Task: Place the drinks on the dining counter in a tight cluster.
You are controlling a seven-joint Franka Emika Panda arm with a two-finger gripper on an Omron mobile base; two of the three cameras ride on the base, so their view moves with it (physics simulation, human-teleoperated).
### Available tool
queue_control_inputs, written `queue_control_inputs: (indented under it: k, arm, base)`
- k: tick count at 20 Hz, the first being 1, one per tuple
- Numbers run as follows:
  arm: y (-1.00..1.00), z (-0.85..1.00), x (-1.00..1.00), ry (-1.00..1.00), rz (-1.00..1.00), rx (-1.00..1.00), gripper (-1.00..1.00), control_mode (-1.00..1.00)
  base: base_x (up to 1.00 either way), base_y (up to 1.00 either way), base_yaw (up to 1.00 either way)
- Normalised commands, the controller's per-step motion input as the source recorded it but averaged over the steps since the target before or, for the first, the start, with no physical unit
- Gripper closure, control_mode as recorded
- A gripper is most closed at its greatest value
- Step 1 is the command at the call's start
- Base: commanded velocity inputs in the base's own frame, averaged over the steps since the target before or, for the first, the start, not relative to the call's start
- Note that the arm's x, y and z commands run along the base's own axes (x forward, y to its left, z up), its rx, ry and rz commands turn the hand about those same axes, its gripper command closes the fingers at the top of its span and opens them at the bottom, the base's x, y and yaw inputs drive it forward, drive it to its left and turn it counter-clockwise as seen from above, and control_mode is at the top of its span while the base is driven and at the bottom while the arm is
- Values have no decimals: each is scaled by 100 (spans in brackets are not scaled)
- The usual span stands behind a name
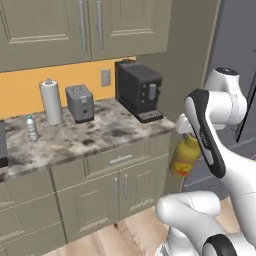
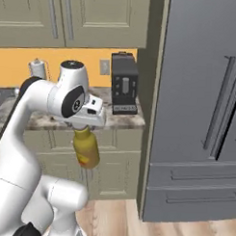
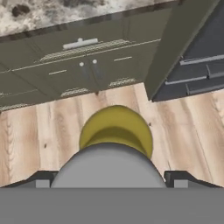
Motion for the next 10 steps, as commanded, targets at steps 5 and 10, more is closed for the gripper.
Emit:
queue_control_inputs:
  k: [5,10]
  arm:
    - [0,0,0,0,0,0,100,100]
    - [0,0,0,0,0,0,100,100]
  base:
    - [7,0,-85]
    - [0,0,-100]
